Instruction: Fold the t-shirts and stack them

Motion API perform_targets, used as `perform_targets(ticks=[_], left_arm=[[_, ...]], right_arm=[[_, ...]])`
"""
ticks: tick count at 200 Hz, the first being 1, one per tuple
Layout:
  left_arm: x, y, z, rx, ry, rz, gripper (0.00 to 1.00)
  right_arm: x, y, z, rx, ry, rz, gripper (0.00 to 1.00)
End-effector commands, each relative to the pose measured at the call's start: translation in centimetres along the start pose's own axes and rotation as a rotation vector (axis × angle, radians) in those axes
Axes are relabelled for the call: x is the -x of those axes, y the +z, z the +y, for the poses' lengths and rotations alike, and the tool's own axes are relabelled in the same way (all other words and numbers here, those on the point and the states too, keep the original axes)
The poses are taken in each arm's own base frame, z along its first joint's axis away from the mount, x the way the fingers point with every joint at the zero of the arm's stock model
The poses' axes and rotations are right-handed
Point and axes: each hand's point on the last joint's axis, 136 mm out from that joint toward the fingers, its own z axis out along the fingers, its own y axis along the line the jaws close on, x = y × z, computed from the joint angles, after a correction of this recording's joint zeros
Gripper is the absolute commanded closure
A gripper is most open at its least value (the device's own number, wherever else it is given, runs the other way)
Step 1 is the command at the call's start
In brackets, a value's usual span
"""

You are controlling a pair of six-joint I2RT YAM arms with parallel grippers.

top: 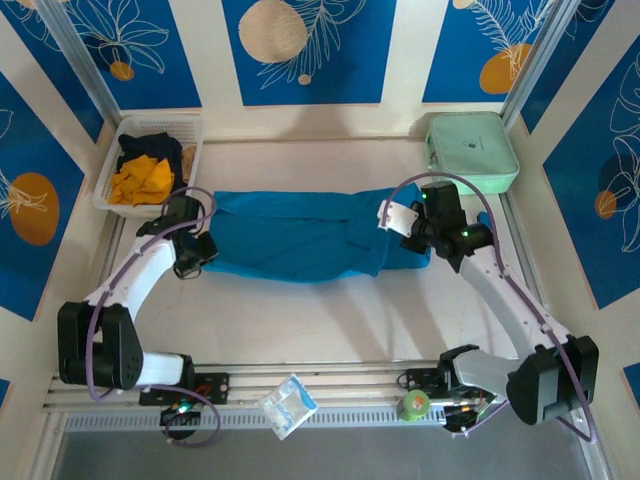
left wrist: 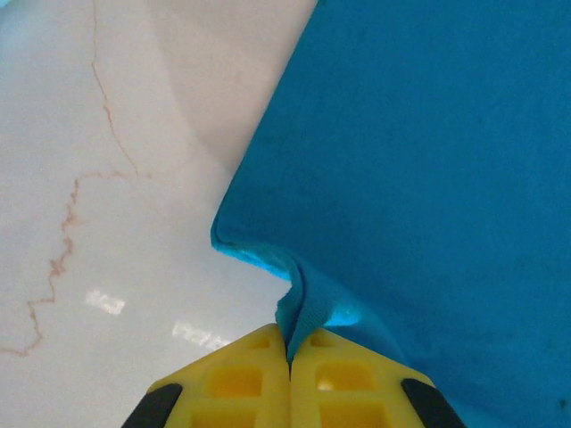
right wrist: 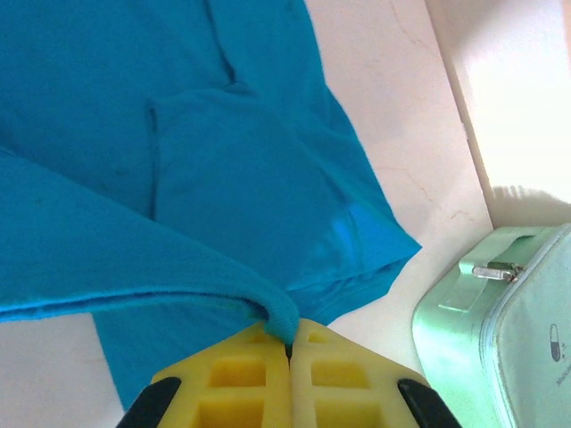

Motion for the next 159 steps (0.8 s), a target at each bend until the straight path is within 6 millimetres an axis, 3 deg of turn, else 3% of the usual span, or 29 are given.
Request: perform_targets(ticks=[1, 45, 82, 159], left_arm=[[1.6, 0.3, 0.0, 0.031, 0.015, -0.03, 1.0], [2.4, 2.3, 0.0, 0.083, 0.031, 0.005, 1.0], [3.9, 2.7, 0.1, 0.125, 0.039, -0.008, 1.0], [4.6, 4.8, 0.1, 0.17, 0.044, 0.024, 1.0]], right_arm=[[1.2, 0.5, -1.9, -0.013, 0.018, -0.067, 1.0], [0.1, 3.6, -3.4, 0.02, 0.068, -0.044, 1.0], [-0.6, 5.8, -5.3, 0.019, 0.103, -0.016, 1.0], [-3.4, 11.2, -5.8, 0.079, 0.171, 0.086, 1.0]])
